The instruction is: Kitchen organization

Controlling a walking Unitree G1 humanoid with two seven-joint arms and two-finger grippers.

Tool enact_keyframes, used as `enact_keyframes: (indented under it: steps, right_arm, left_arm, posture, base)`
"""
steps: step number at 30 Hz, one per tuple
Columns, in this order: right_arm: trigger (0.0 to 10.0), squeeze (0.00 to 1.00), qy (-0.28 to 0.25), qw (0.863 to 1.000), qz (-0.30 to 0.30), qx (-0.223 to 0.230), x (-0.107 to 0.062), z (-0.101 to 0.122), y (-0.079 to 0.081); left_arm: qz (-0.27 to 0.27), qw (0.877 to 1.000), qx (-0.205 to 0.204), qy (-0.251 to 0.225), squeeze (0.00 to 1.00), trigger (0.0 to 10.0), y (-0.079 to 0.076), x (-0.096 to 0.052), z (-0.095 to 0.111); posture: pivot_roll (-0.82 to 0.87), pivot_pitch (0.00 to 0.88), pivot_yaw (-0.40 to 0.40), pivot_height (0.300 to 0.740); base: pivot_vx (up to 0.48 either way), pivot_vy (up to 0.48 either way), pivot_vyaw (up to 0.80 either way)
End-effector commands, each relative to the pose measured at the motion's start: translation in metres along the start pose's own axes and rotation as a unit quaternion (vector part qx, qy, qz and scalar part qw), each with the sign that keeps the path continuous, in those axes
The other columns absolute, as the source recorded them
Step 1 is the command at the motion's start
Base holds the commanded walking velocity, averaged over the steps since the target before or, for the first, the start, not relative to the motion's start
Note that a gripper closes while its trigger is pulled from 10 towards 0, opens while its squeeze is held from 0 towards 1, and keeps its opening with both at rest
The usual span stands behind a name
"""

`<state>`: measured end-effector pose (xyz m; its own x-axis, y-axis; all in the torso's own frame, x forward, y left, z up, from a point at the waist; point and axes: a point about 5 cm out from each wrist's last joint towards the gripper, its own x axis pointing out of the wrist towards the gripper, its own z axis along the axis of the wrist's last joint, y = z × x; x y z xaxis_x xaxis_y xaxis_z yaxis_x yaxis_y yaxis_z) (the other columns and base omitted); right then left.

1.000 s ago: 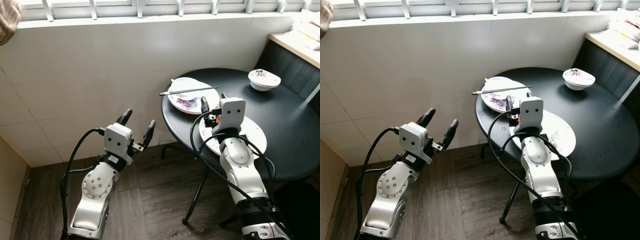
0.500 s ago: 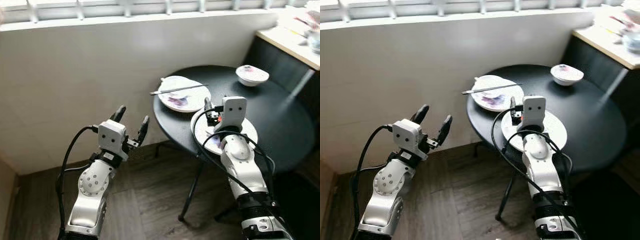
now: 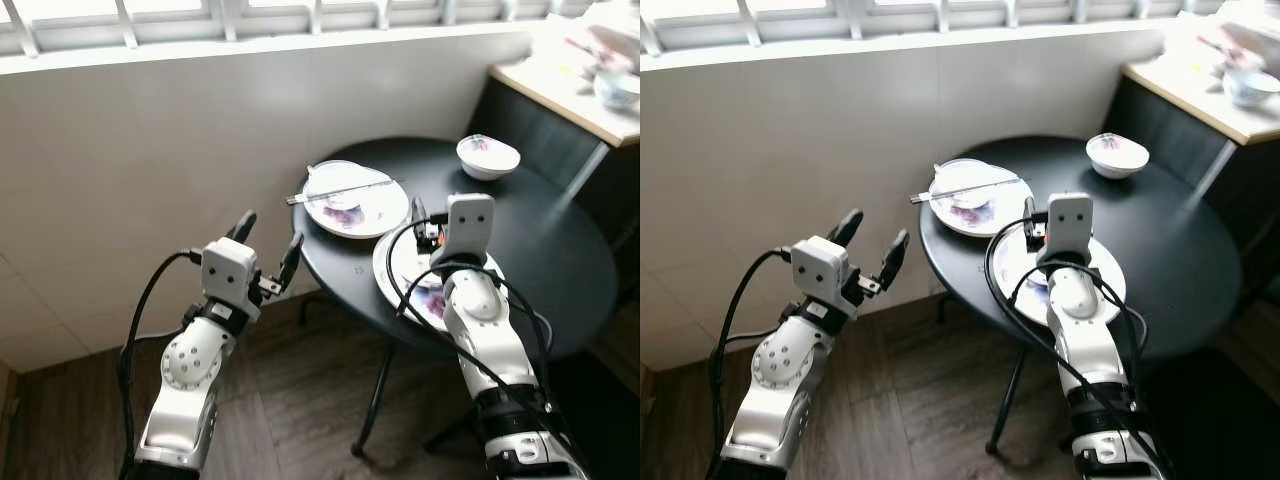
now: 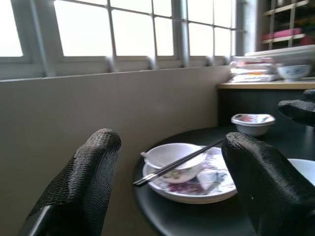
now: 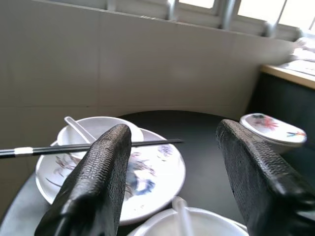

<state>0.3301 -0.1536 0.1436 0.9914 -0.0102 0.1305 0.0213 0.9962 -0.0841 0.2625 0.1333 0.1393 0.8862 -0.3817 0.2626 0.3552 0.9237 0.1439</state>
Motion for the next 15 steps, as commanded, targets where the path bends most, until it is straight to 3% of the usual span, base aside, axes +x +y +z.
enact_keyframes:
  steps: [1,9,12,15]
  right_arm:
    - [10.0,0.0,-0.004,1.0,-0.001,-0.002,0.0023,0.0023,0.0011]
    - [10.0,0.0,-0.003,1.0,-0.003,0.008,0.0026,0.0022,0.0011]
    - [10.0,0.0,-0.001,1.0,-0.005,0.016,0.0037,0.0021,-0.0008]
    - [10.0,0.0,-0.019,1.0,0.007,-0.01,0.0042,0.0073,0.0001]
  left_arm:
    - [-0.004,1.0,0.003,-0.004,0.0,10.0,-0.0008,0.002,0.0012]
    - [-0.006,1.0,0.001,-0.009,0.0,10.0,-0.002,0.0029,0.0026]
    - [-0.003,1.0,-0.001,-0.013,0.0,10.0,-0.0009,0.0025,0.0037]
    - [-0.002,1.0,-0.001,-0.011,0.0,10.0,-0.0008,0.0022,0.0032]
  posture:
    - [0.0,0.0,-0.059,0.74]
    - [0.0,0.0,-0.059,0.74]
    - [0.0,0.0,-0.06,0.74]
    - [0.0,0.0,-0.062,0.74]
  base:
    - [0.0,0.0,0.0]
    - [0.0,0.0,0.0]
    - [0.0,0.0,-0.54]
    - [0.0,0.0,-0.67]
